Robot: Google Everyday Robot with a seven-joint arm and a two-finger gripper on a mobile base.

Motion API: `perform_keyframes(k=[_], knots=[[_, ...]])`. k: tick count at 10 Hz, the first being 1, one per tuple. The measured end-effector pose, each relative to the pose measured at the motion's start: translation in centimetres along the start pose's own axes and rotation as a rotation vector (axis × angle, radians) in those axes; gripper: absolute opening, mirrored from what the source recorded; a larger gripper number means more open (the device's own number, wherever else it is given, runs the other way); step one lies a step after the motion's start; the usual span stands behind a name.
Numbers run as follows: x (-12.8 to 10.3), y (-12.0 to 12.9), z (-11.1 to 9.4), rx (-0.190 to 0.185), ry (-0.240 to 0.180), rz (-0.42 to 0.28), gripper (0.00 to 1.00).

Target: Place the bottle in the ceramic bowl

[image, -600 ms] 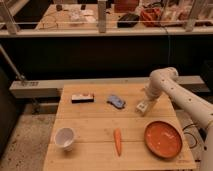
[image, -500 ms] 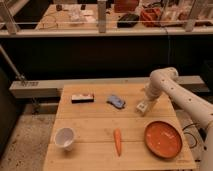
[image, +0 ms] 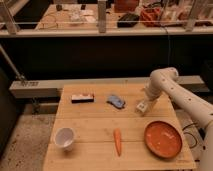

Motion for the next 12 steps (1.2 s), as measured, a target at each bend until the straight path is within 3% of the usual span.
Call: perform_keyframes(k=[12], knots=[[0.33,0.09,0.48,-0.013,-0.013,-0.016,0.80]])
